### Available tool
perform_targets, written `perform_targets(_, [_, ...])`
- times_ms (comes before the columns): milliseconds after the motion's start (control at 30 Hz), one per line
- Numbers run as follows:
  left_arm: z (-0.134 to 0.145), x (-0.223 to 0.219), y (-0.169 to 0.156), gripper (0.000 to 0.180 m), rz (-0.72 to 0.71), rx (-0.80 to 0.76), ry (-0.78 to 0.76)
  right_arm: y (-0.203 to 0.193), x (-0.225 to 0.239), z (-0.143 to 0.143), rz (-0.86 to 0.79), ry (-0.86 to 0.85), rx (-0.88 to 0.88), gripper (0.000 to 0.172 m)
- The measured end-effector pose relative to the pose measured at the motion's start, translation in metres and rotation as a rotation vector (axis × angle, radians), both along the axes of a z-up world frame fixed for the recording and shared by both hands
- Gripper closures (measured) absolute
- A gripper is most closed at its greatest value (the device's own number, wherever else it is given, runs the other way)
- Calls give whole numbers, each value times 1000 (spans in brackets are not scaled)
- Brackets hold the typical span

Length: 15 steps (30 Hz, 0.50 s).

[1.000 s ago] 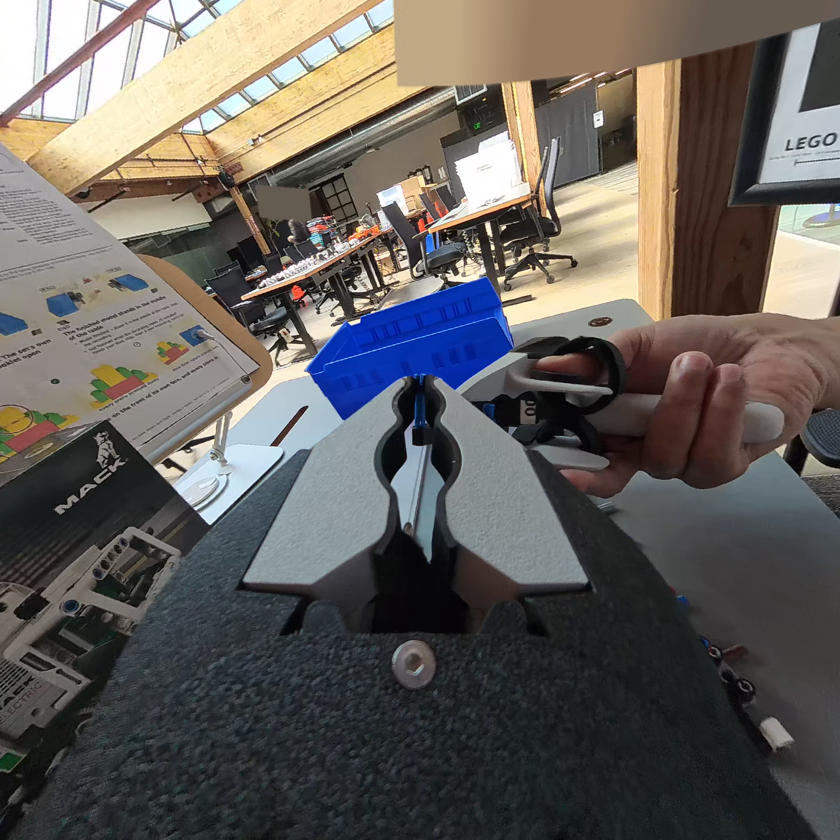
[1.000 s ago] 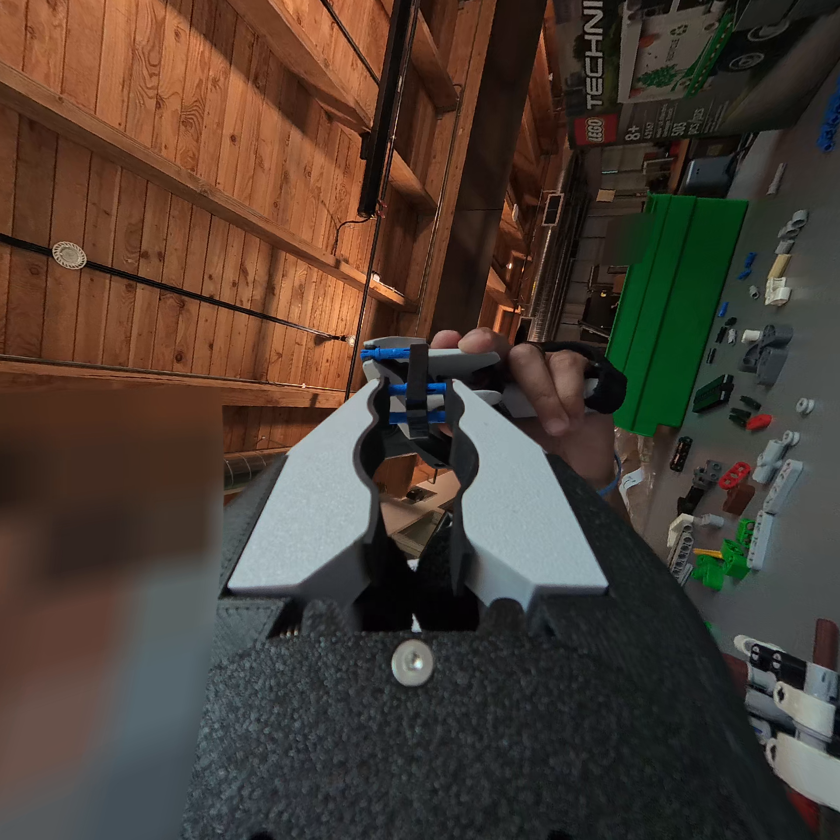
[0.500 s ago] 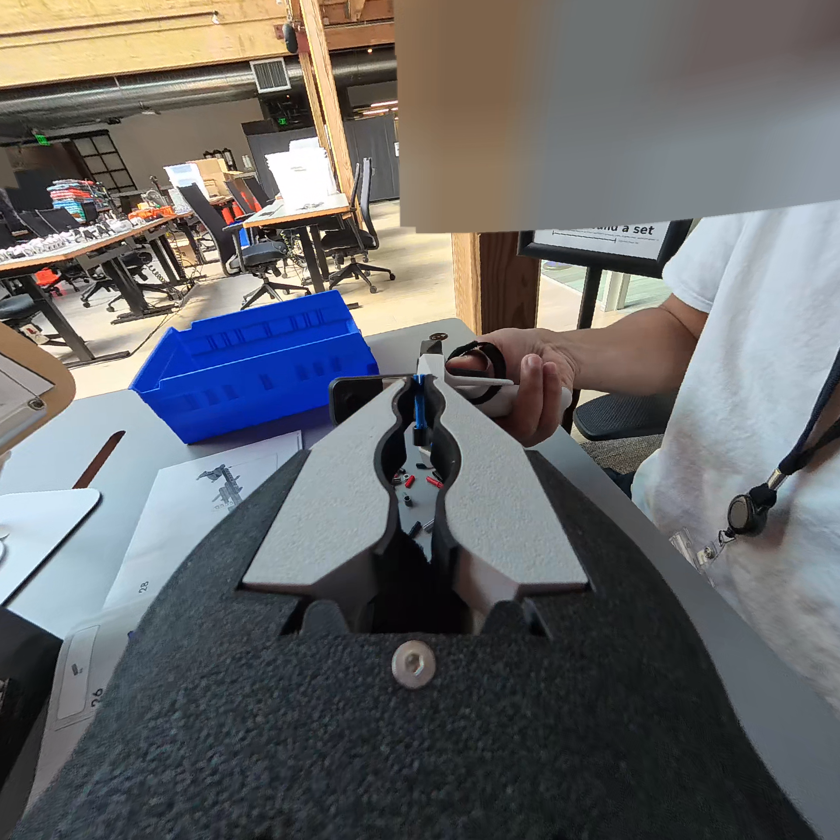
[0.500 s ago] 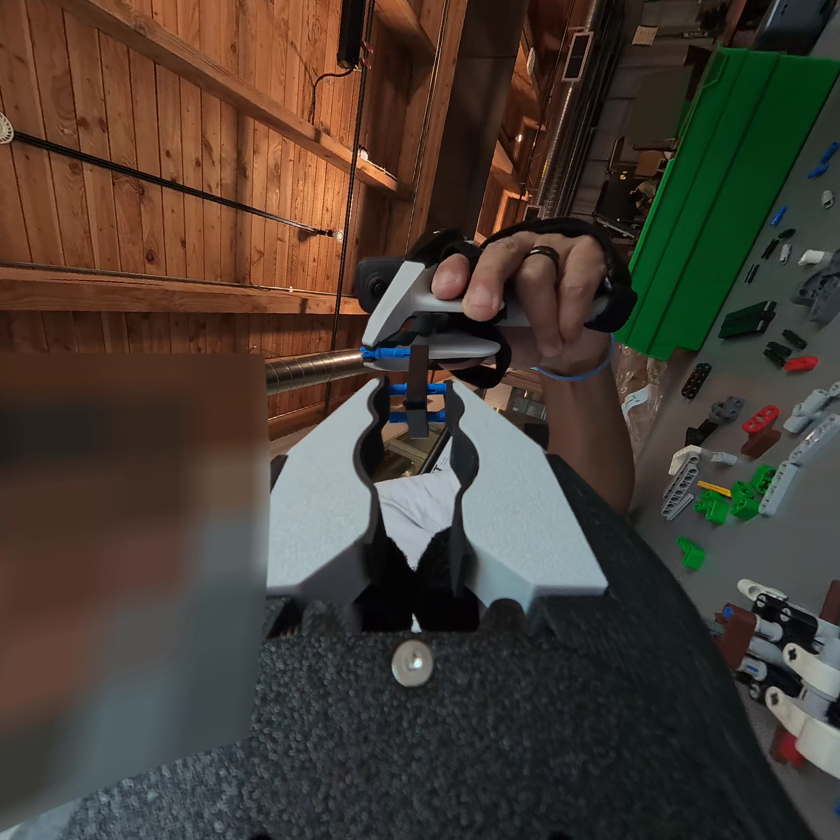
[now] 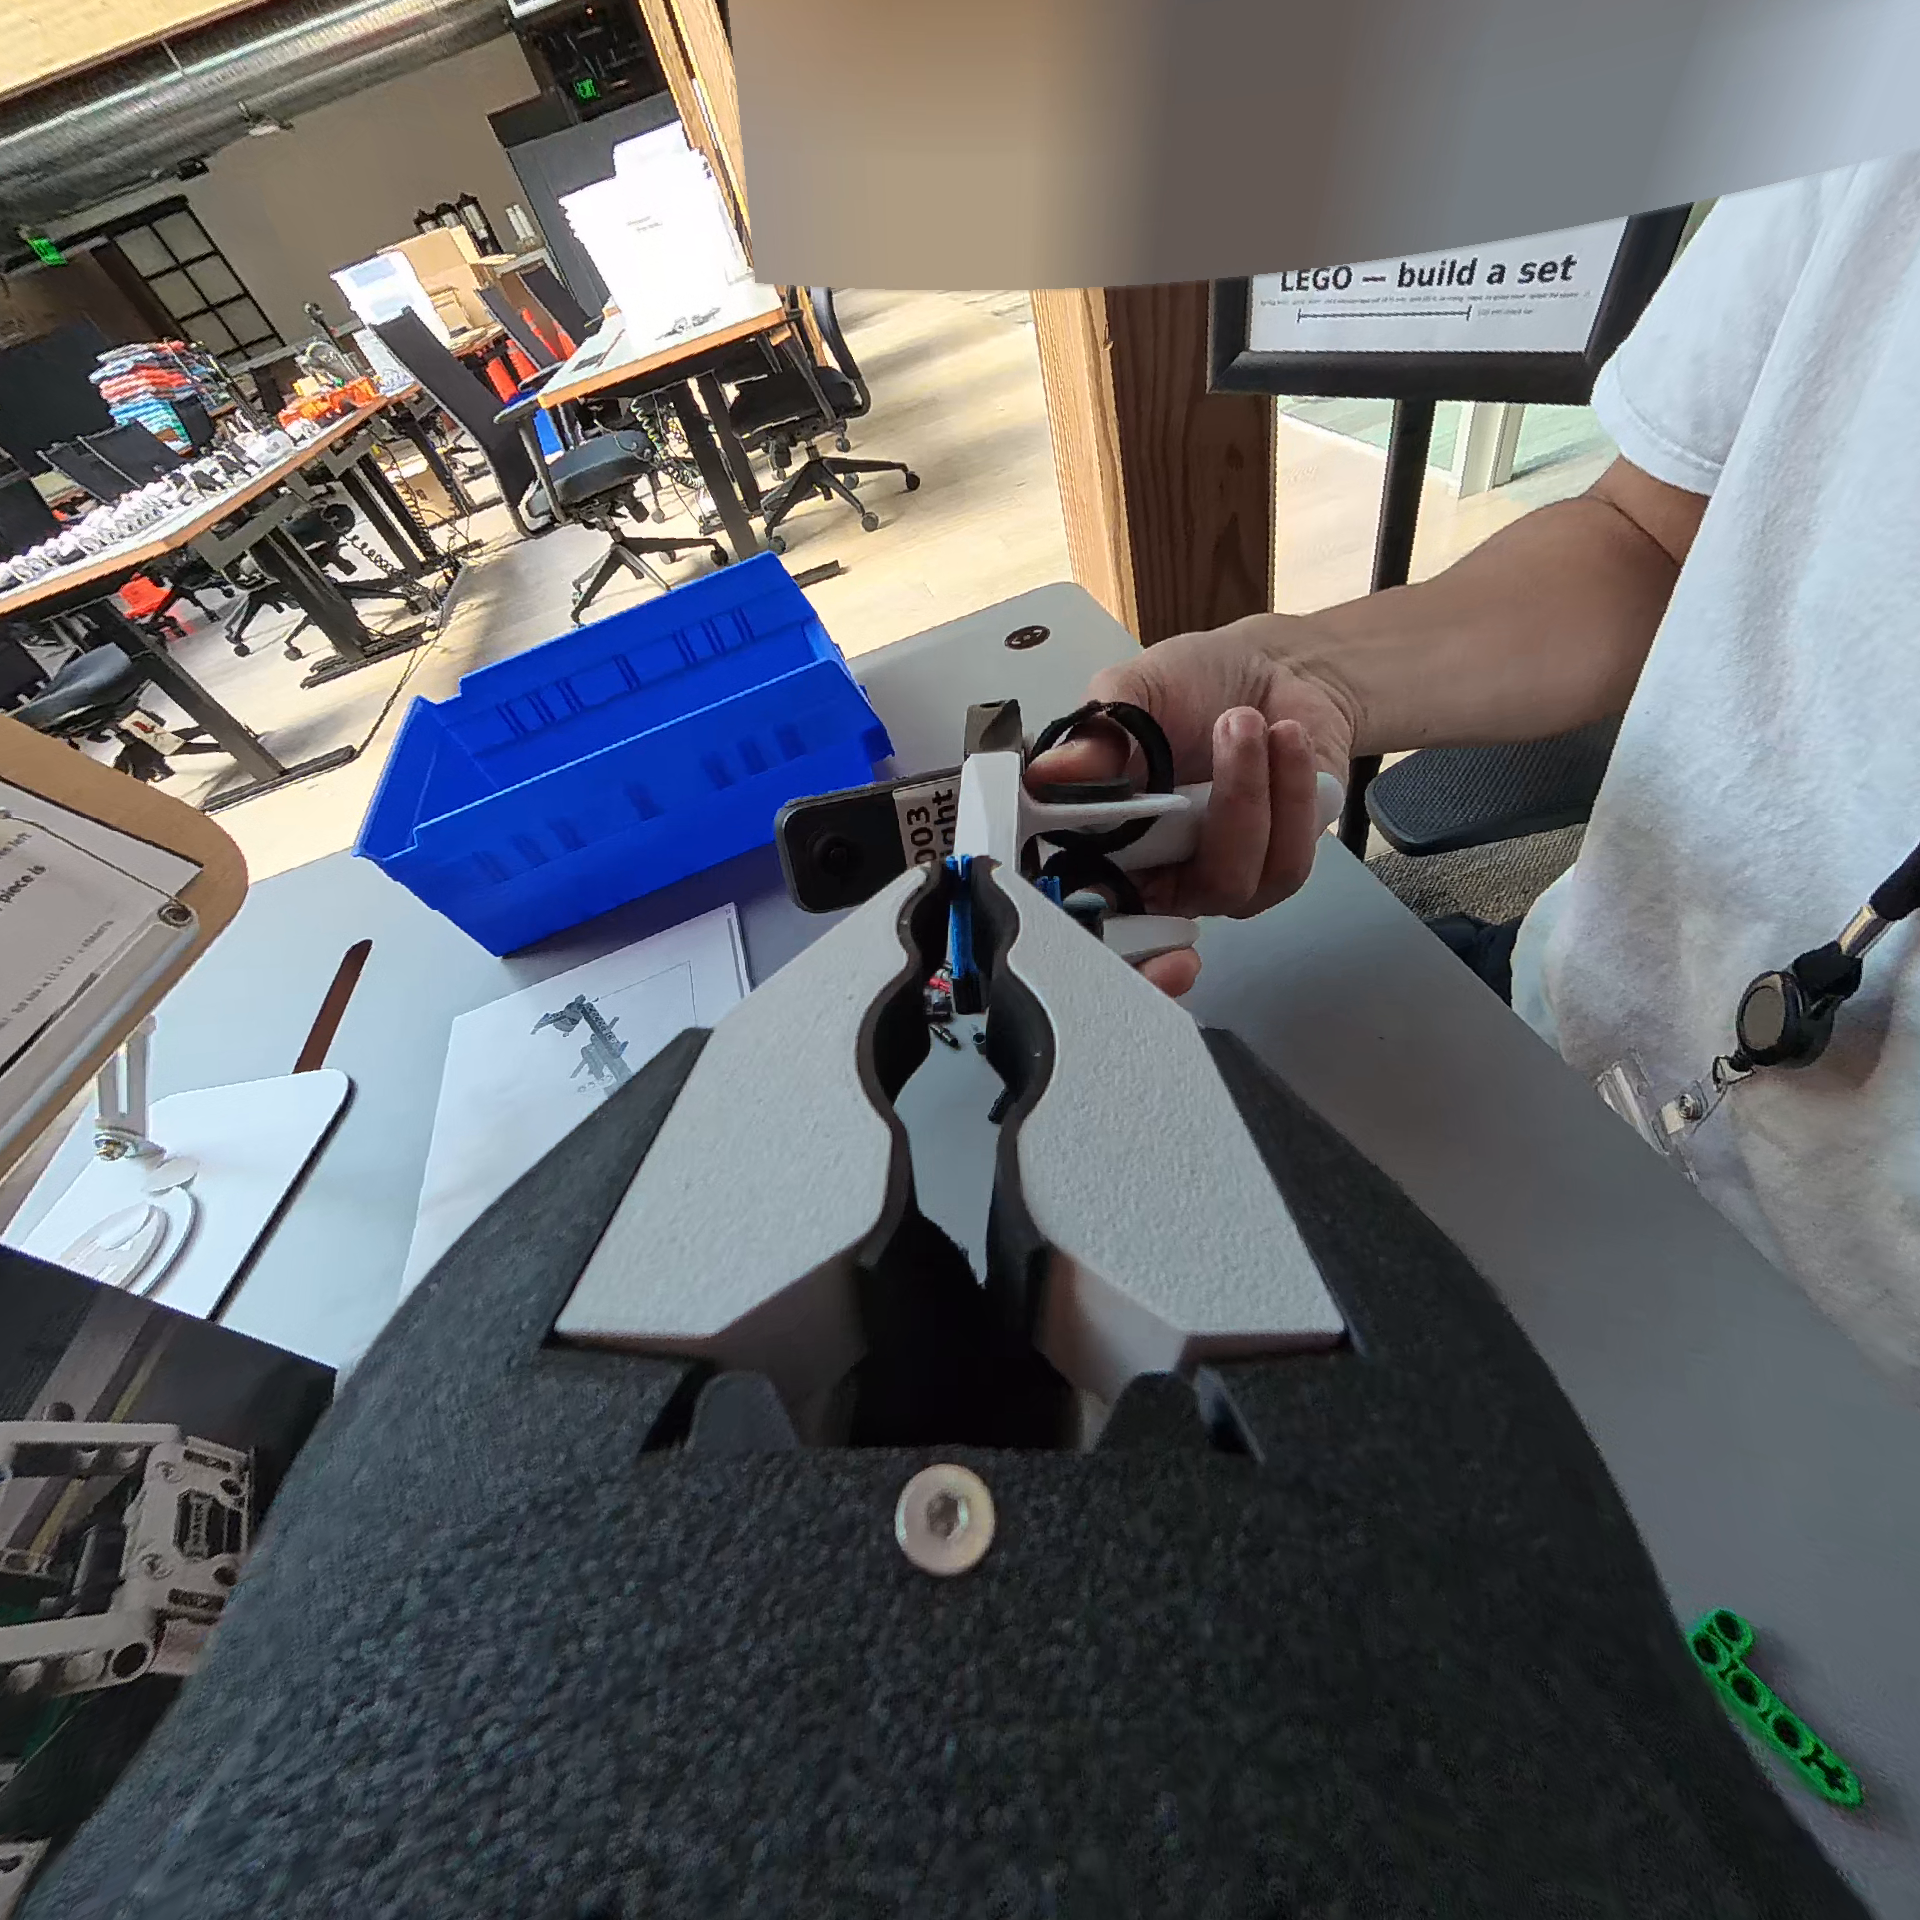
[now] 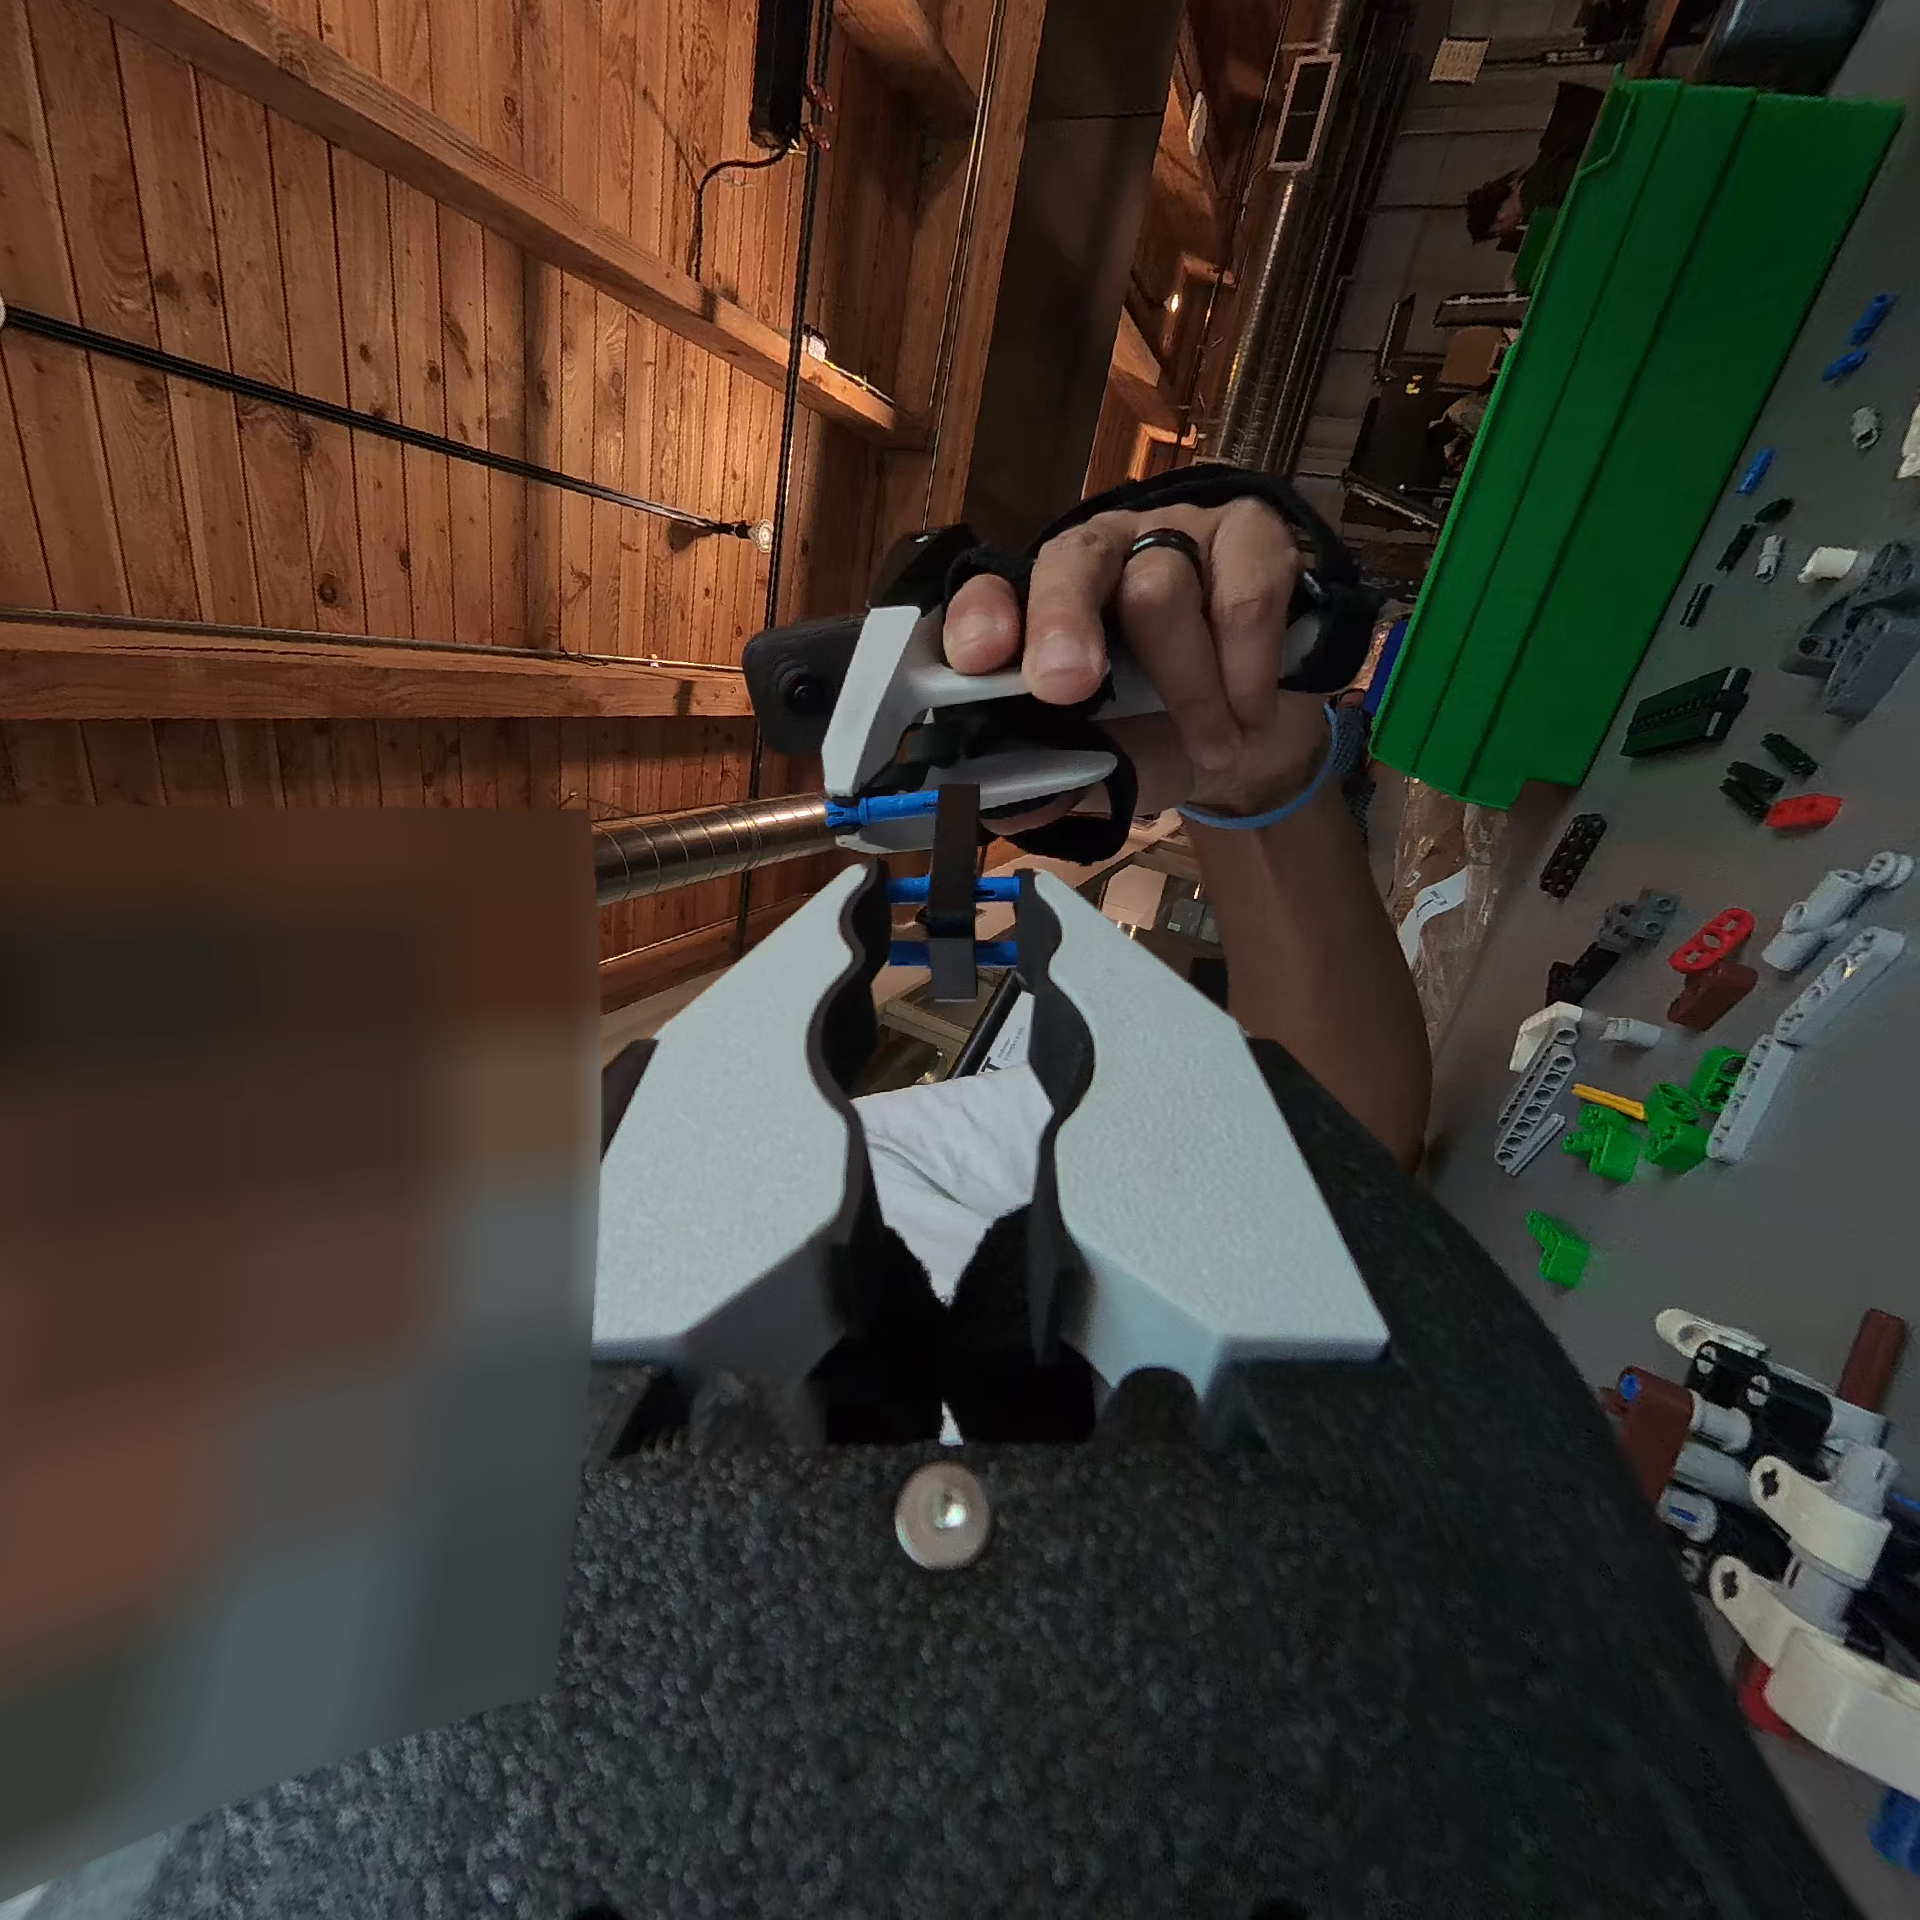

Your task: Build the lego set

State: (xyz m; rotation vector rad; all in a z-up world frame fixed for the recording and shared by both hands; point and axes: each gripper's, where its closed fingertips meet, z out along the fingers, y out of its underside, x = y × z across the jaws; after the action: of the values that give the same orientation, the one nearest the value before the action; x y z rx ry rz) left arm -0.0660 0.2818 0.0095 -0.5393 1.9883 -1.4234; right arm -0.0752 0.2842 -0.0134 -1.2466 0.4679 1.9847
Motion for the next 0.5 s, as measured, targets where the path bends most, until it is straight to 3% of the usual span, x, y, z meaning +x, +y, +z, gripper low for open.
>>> perform_targets(500, [5,1,-7,179,-30,-120,-40,-5,2,6,12,70,37,149])
